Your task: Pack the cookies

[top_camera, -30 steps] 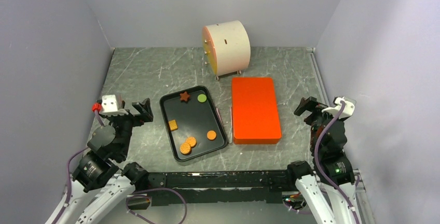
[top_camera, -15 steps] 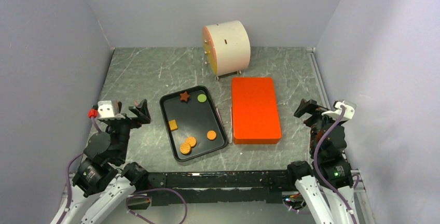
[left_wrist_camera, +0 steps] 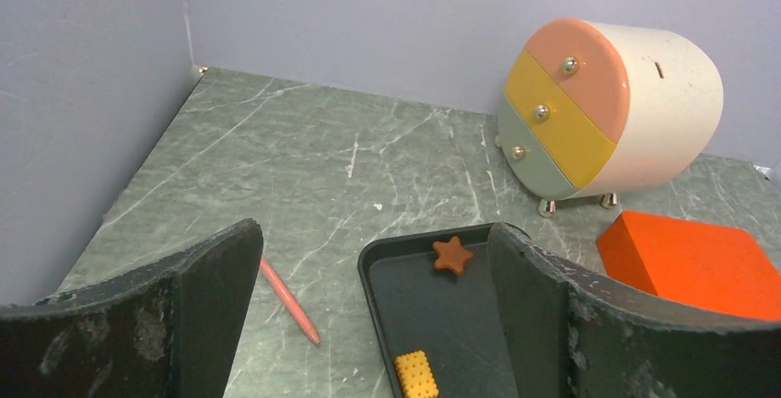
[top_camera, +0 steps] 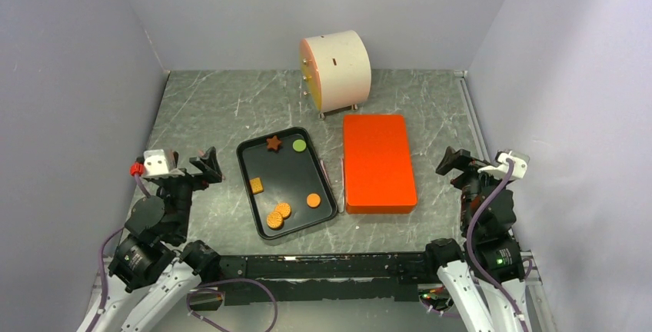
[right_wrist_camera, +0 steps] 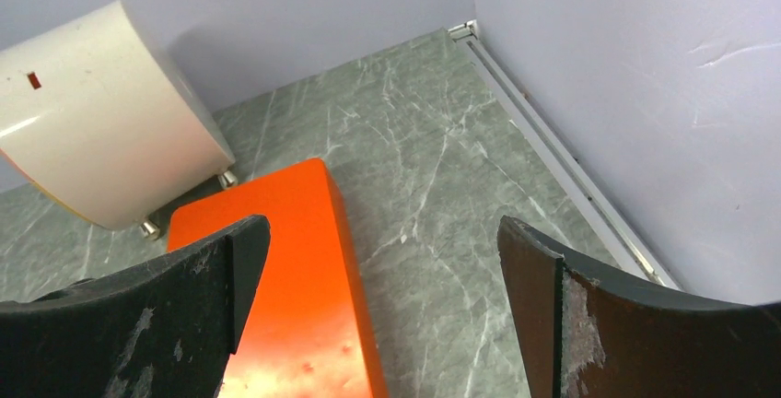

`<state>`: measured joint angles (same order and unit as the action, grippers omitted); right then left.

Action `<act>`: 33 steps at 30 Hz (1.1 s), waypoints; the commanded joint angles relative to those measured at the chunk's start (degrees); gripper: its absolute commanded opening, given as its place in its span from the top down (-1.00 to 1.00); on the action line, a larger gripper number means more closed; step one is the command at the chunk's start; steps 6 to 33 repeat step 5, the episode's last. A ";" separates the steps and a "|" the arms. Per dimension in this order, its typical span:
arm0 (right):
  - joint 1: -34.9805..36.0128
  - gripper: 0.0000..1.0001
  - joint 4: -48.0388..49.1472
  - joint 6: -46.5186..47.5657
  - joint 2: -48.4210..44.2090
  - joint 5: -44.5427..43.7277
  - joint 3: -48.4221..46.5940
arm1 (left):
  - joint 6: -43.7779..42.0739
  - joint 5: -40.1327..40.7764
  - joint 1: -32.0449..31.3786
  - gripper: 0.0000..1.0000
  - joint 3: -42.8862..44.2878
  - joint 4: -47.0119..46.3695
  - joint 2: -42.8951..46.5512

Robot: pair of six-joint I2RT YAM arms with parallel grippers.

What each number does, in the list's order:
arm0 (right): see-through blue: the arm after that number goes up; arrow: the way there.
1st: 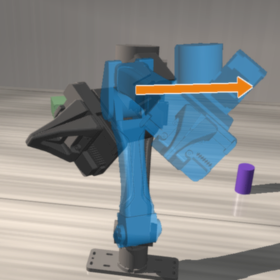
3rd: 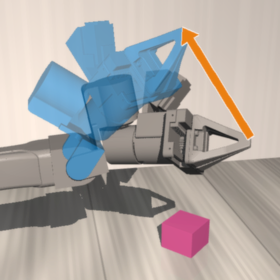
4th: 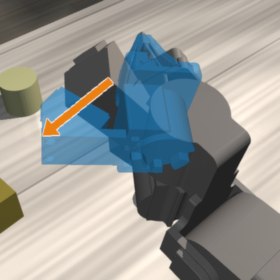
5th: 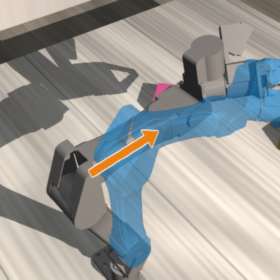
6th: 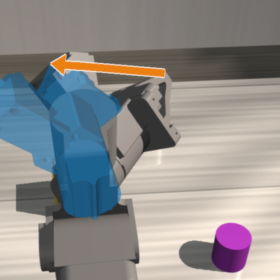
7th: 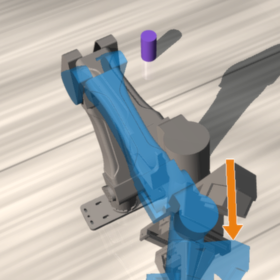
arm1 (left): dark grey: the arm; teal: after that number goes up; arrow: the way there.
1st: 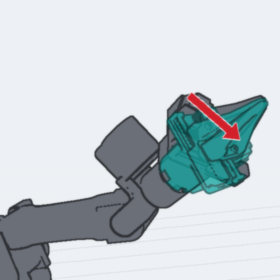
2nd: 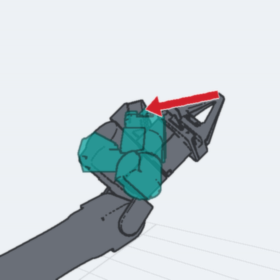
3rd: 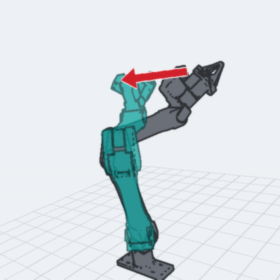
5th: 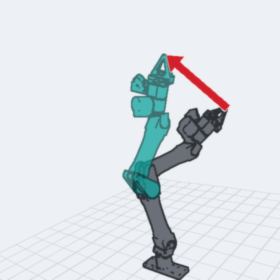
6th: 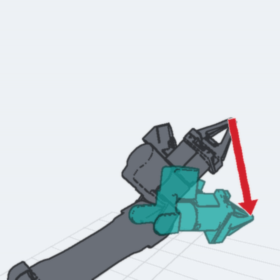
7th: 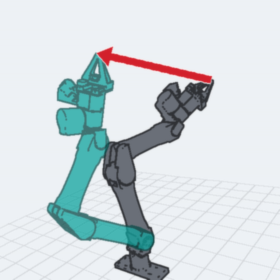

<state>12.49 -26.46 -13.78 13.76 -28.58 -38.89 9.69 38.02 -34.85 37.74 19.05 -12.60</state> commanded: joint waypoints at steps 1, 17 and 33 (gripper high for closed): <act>0.26 -1.00 1.82 1.34 -0.51 1.10 -2.43 | -1.54 1.09 0.40 -0.93 -0.02 -2.52 -0.33; 0.25 -1.00 1.93 1.00 -0.53 1.05 -2.35 | -1.52 0.99 0.58 -0.93 0.06 -2.39 -0.31; 0.25 -1.00 1.93 1.00 -0.53 1.05 -2.35 | -1.52 0.99 0.58 -0.93 0.06 -2.39 -0.31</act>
